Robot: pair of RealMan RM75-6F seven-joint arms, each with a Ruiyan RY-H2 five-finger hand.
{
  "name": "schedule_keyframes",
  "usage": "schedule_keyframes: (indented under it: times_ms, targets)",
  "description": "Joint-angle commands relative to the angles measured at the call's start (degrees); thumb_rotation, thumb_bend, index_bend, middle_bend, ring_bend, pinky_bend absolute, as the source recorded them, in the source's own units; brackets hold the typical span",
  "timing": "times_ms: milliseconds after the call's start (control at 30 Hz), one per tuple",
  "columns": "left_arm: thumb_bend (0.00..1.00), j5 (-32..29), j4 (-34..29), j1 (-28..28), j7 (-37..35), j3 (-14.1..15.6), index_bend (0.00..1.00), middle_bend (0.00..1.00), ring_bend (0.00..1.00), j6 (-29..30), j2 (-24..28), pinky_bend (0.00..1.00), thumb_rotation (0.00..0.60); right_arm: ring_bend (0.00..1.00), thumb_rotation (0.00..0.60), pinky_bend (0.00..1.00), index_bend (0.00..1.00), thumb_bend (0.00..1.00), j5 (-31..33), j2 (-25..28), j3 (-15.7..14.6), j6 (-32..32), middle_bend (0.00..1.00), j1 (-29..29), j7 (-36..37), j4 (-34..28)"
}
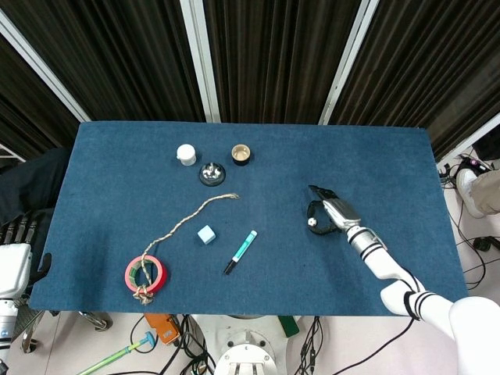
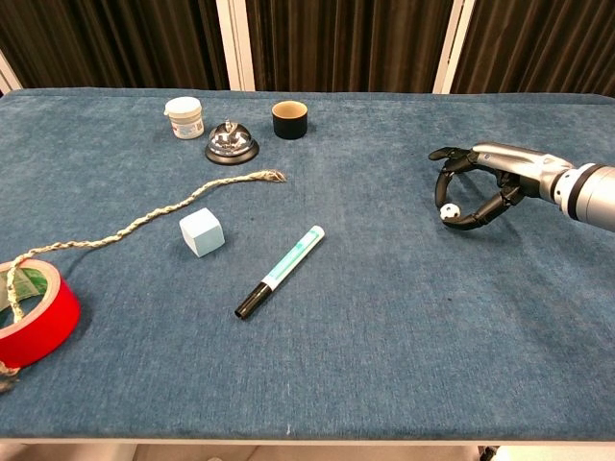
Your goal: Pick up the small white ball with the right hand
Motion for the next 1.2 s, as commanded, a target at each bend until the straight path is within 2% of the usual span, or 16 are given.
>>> schedule_keyframes:
  times_ms: [33,400,633,967,1200]
  targets:
    - [0.42,0.0,0.0,0.0,-0.1,0.0,0.03,0.0,0.01,0.0,0.0,0.1,0.6,0.06,0.6,0.05,0.58,0.43,0.1,0.1,-0.1,-0.1,0.04,0.1,-0.1,0.0]
    - [0.42,-0.1,0.0,0.0,0.1,0.0,0.03,0.0,0.01,0.0,0.0,0.1,0.6,0.06,0.6,0.05,0.65,0.49,1.0,0.6,0.3,0.4,0.04,0.3,-0.8,-0.8]
    - [0.42,-0.1,-0.1,0.0,0.2,0.0,0.03,0.0,0.01,-0.1,0.1,0.09,0.6,0.06,0.6,0.05,0.65,0.49,0.0,2.6,2.2,1.9,0.04,2.8,-1.9,-4.4]
    - [0.42,0.2,-0.2,0.0,0.4,0.2,0.03,0.0,0.01,0.1,0.0,0.09,0.6,0.06,0.6,0.06,0.66,0.49,2.7,8.6,9.5,0.8,0.04,9.4,-9.1,-15.1]
    - [0.42,-0.4,-0.6,0.0,0.1,0.1,0.03,0.0,0.01,-0.2,0.1,0.09,0.6,0.08,0.6,0.09,0.7,0.49,4.8,10.7,13.3,4.3,0.04,10.0,-9.9,-20.7]
